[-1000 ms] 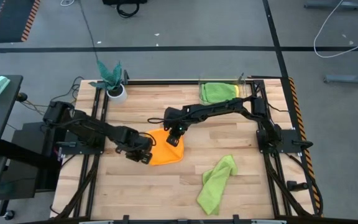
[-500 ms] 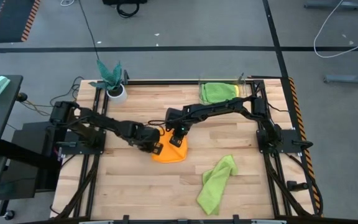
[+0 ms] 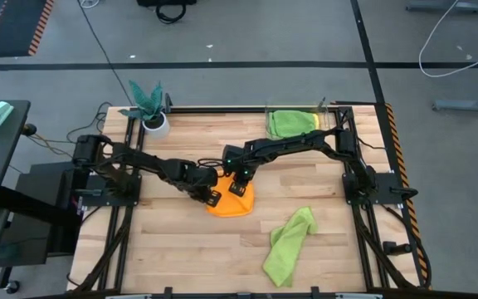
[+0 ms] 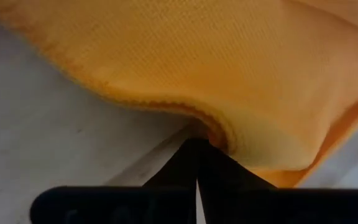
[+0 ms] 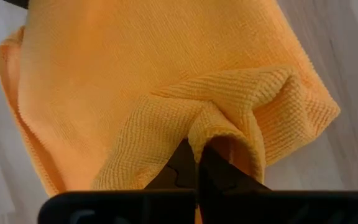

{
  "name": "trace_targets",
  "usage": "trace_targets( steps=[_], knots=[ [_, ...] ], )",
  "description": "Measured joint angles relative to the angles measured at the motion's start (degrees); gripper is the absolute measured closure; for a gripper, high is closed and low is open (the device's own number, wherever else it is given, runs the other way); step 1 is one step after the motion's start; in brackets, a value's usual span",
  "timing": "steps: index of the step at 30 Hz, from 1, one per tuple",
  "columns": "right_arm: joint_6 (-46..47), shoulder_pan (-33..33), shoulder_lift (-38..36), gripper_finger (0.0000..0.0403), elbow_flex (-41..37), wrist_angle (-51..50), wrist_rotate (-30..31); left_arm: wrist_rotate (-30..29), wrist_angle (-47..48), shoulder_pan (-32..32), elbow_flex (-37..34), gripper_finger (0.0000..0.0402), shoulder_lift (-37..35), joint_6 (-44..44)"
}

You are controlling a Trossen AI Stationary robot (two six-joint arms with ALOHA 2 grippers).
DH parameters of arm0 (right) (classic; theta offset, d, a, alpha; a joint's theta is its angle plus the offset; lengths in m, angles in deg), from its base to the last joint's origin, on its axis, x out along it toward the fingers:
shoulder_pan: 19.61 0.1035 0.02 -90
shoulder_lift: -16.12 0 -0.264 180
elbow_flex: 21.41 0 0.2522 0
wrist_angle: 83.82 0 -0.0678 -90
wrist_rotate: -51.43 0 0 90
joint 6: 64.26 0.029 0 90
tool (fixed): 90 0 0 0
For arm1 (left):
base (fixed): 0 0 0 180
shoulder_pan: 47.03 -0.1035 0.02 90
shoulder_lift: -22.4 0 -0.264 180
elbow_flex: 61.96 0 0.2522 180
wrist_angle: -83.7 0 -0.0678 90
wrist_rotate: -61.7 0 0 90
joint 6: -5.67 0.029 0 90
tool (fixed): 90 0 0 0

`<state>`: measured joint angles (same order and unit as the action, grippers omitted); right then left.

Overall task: Fold microfiber towels
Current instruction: Fold the orange towel

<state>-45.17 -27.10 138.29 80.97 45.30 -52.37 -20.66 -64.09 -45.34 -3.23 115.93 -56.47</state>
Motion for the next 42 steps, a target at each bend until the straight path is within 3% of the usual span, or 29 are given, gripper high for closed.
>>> trace_targets(
  steps=[3,6,12,18,24,31,36,42],
  knots=[
    [0.3,0.1,-0.4,0.0403,0.0,0.0,0.1,-1.1,2.6,0.2,0.6,0.0382,-4.4,0.9],
    [1.1,0.6,-1.7,0.0403,0.0,1.1,0.9,-3.4,11.2,0.7,0.4,0.0385,-8.7,0.6],
    [3.4,1.7,-4.2,0.0403,0.1,6.2,1.1,-10.1,24.0,3.0,0.4,0.0396,-20.4,-5.6],
    [4.8,2.3,-3.9,0.0403,0.1,12.0,-2.0,-16.4,30.4,3.0,0.5,0.0377,-29.5,-12.2],
    [6.6,2.3,-2.8,0.0403,0.1,14.6,-4.0,-17.3,30.8,2.7,0.5,0.0396,-30.3,-13.1],
    [6.8,3.3,-0.8,0.0403,0.1,18.2,-7.0,-17.5,29.4,1.2,0.5,0.0376,-28.7,-12.9],
    [6.3,3.7,0.1,0.0402,0.1,17.6,-8.1,-18.1,26.3,0.3,0.5,0.0383,-28.3,-12.0],
    [5.0,3.6,0.1,0.0374,0.0,18.7,-10.4,-19.5,22.1,0.3,0.5,0.0394,-28.2,-10.8]
  ],
)
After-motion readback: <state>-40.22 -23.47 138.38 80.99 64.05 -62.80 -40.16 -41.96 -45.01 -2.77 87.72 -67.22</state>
